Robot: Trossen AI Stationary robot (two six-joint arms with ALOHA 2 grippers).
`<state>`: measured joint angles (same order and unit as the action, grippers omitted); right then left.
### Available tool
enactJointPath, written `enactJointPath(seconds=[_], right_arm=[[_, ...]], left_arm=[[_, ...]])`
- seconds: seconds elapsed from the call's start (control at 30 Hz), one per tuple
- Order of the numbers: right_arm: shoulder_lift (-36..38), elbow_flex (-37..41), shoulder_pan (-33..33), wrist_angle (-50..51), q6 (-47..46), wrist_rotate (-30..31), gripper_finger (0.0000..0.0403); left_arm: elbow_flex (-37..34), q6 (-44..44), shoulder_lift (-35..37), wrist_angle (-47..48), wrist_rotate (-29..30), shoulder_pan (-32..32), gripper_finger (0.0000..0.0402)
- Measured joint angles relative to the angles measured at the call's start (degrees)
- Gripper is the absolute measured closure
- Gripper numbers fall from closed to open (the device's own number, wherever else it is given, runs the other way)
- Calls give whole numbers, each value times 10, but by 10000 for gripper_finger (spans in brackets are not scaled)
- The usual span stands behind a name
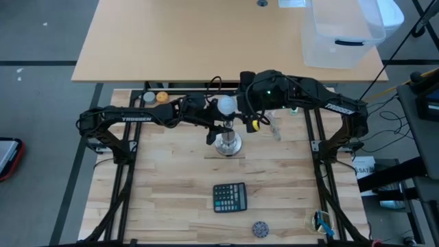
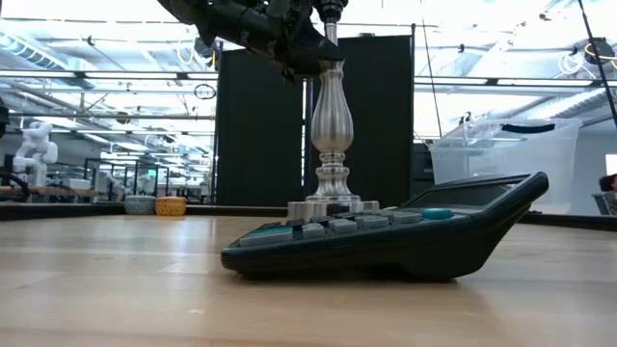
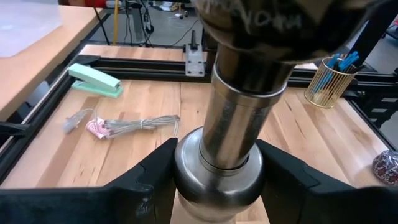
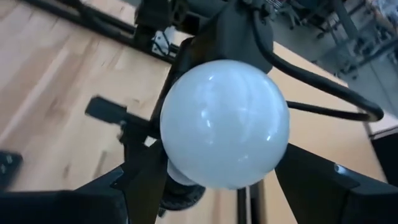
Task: Screw lightbulb
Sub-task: Remove the light bulb from the lamp
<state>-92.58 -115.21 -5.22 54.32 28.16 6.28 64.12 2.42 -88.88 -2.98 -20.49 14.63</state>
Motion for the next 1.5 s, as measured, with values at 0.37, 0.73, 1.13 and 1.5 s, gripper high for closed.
enactJointPath(seconds=[0.37, 0.73, 1.13, 1.5], right_arm=[[0, 0, -7, 6, 25, 39, 119], [3, 0, -3, 28, -114, 80, 50], [73, -16, 34, -1, -342, 262, 30], [107, 21, 67, -13, -393, 298, 30]], left_arm=[[0, -27, 0, 4, -4, 4, 223], [1, -36, 0, 7, -21, 22, 223], [1, -24, 0, 8, -19, 30, 223], [0, -15, 0, 2, -14, 30, 223]])
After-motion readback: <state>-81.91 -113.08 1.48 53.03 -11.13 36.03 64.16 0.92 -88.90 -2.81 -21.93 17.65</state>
